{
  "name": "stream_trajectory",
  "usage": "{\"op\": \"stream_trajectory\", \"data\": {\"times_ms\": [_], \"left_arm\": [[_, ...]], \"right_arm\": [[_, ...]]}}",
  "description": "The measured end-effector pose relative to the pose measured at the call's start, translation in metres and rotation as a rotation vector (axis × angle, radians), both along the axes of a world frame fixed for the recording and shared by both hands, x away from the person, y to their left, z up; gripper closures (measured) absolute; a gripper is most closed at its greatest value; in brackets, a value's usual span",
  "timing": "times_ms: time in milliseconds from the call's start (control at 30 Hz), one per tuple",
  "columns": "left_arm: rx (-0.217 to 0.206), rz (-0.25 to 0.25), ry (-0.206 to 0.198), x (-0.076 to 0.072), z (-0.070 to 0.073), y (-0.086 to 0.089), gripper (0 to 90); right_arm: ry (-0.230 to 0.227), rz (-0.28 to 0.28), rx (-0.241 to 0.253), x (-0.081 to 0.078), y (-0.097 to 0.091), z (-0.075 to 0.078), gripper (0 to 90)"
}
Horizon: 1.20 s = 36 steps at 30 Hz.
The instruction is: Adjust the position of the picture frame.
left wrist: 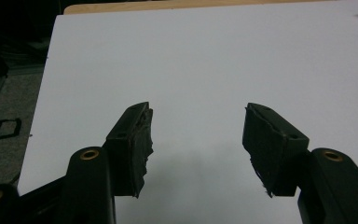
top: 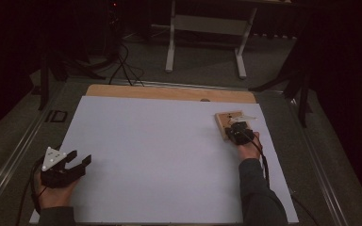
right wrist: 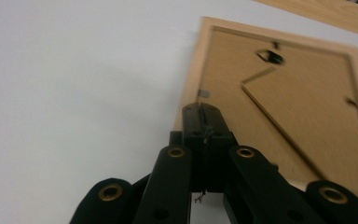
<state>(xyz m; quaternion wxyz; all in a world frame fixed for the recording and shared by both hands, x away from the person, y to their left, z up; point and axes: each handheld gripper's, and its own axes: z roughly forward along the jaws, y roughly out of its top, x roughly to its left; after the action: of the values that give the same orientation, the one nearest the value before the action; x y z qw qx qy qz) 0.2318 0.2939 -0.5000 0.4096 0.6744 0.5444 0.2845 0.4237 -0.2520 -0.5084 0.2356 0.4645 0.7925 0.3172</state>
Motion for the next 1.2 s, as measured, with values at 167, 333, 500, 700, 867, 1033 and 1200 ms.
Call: {"op": "stream_trajectory", "data": {"times_ms": [167, 333, 500, 700, 867, 1033, 1200], "left_arm": [[0.004, -0.003, 0.002, 0.001, 0.0, -0.001, 42.0], [0.006, -0.004, 0.004, 0.001, 0.0, -0.001, 42.0], [0.006, -0.003, 0.003, 0.001, 0.0, -0.001, 42.0], [0.006, -0.007, 0.001, 0.001, 0.0, -0.001, 42.0], [0.006, -0.008, 0.002, 0.001, 0.0, -0.002, 42.0], [0.01, -0.011, 0.001, 0.002, 0.001, -0.002, 41.9], [0.005, -0.009, 0.0, 0.001, 0.0, -0.001, 41.9]], "right_arm": [[0.01, 0.043, 0.004, -0.006, 0.014, 0.0, 89.9], [0.023, 0.075, 0.018, -0.012, 0.026, 0.0, 89.9], [0.028, 0.104, 0.023, -0.019, 0.039, 0.0, 89.9], [0.03, 0.153, 0.036, -0.028, 0.055, -0.001, 89.9], [0.028, 0.202, 0.04, -0.037, 0.071, -0.002, 89.9], [0.013, 0.263, 0.012, -0.043, 0.082, -0.001, 89.9], [-0.028, 0.234, 0.041, -0.041, 0.07, 0.008, 89.8]]}}
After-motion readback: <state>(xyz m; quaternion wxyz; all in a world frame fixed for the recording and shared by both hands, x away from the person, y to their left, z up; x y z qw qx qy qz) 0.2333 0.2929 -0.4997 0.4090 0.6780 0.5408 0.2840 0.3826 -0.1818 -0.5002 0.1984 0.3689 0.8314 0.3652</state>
